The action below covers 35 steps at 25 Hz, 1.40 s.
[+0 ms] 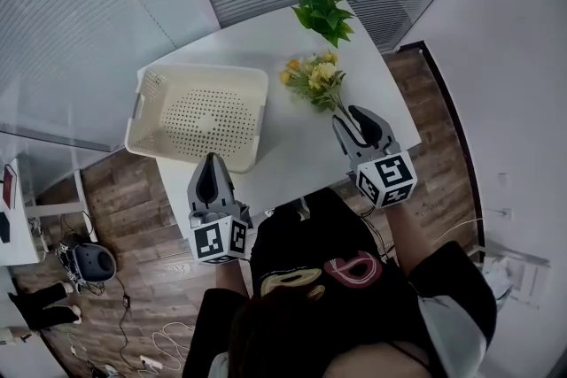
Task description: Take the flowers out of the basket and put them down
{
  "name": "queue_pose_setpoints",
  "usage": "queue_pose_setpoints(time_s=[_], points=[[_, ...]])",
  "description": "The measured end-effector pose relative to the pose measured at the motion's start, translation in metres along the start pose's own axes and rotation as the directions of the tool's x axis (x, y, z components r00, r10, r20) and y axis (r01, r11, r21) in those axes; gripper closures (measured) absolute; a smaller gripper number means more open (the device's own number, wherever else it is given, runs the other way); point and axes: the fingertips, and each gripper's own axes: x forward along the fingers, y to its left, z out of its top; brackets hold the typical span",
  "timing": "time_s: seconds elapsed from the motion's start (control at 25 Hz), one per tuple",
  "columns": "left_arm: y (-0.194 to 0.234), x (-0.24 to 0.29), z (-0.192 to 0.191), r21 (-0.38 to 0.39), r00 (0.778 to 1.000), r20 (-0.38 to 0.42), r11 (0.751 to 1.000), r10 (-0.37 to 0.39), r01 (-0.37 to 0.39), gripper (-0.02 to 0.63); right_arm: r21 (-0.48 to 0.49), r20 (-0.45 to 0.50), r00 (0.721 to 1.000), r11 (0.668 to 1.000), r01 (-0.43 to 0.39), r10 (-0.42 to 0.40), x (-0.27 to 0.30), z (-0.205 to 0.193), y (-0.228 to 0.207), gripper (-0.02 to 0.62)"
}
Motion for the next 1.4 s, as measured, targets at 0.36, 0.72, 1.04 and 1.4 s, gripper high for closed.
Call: queue_pose_setpoints(time_s=[0.36, 0.72, 1.04, 1.4], points=[[-0.004, -0.011, 0.002, 0.060, 1.000, 0.006, 0.998, 0.010, -0.010, 0.589, -0.017, 0.026, 0.999, 0.999, 0.032, -0.032, -0.007, -0.001, -0.001, 0.542], [-0.001, -0.017, 0.008, 0.067, 0.999, 0.028, 0.997, 0.031, -0.033, 0.589, -0.044, 0.027, 0.997, 0.997, 0.070, -0.069, -0.004, -0.004, -0.005, 0.584], [-0.005, -0.007, 0.008, 0.080, 1.000, 0.029, 0.997, 0.004, -0.006, 0.589, -0.079, 0.049, 0.996, 0.994, 0.077, -0.073, -0.002, 0.000, 0.000, 0.586], [-0.008, 0.007, 0.008, 0.090, 1.000, 0.018, 0.996, -0.025, 0.023, 0.589, -0.089, 0.055, 0.995, 0.992, 0.084, -0.080, 0.005, 0.002, -0.004, 0.586]])
